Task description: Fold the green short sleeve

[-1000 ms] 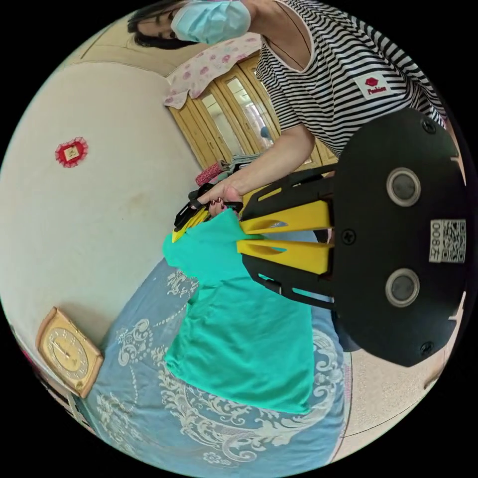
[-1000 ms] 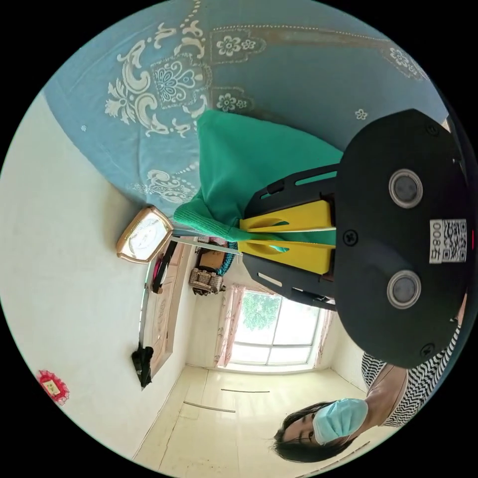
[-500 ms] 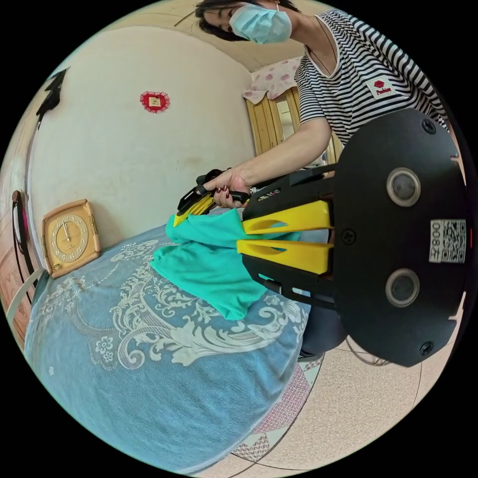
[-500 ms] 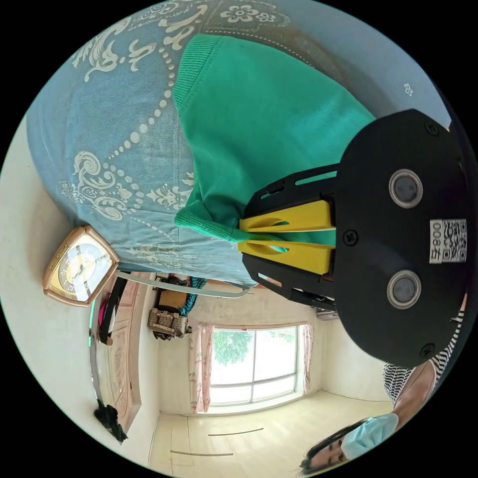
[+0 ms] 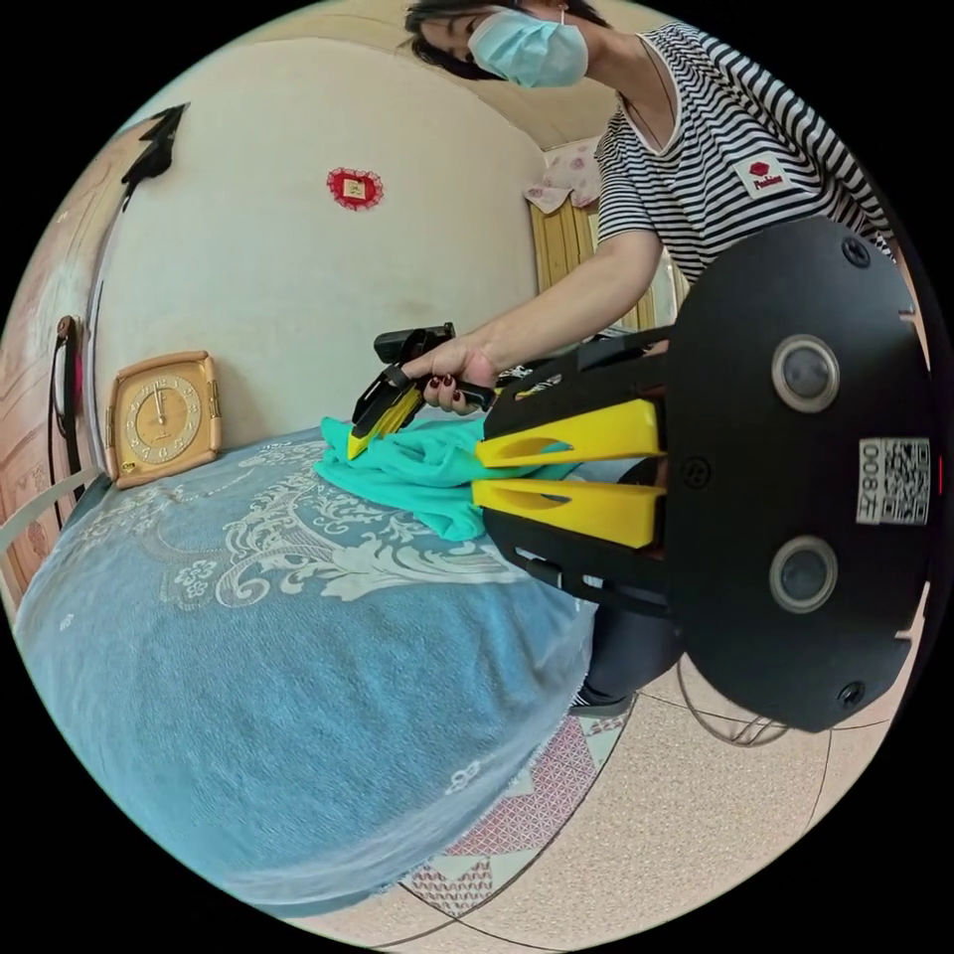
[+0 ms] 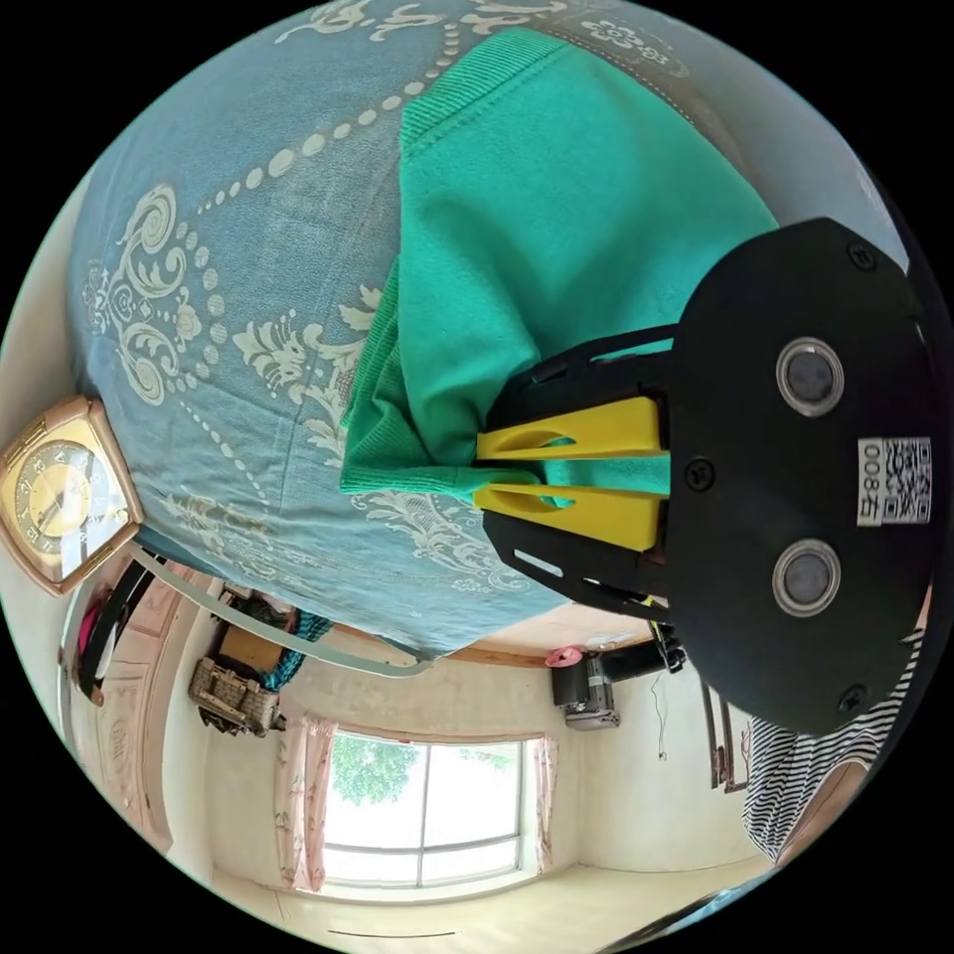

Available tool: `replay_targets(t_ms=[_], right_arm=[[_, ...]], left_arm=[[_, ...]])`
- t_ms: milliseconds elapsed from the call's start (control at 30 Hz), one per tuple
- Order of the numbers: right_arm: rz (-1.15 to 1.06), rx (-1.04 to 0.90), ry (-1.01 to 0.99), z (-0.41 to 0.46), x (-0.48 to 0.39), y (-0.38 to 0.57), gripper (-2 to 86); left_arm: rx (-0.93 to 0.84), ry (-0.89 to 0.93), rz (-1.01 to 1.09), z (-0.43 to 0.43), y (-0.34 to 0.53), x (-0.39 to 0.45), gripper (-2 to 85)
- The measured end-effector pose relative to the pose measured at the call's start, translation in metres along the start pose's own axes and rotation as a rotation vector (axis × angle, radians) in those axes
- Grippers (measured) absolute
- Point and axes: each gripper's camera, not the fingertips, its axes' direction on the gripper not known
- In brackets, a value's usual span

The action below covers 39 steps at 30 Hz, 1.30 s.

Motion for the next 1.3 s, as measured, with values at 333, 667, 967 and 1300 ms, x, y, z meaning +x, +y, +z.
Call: replay_targets(t_ms=[333,667,967,1300], right_arm=[[-0.249,0.145,0.045,-0.112,-0.122,0.02,1.7],[-0.321,-0.031,0.457,-0.056,-0.176,0.023,0.2],[-0.285,0.078,0.379,-0.117,-0.191,0.025,0.1],[-0.209,0.018,0.335,-0.118,-0.153,0.026,0.0]], left_arm=[[0.049,-0.129,0.142,-0.028,0.027,0.003,0.8],[-0.009,-0.292,0.19,0.004,0.032,-0.002,0.4],[0.035,-0.307,0.282,0.001,0.057,0.027,0.4],[0.025,-0.397,0.199,0.02,0.07,0.036,0.2]])
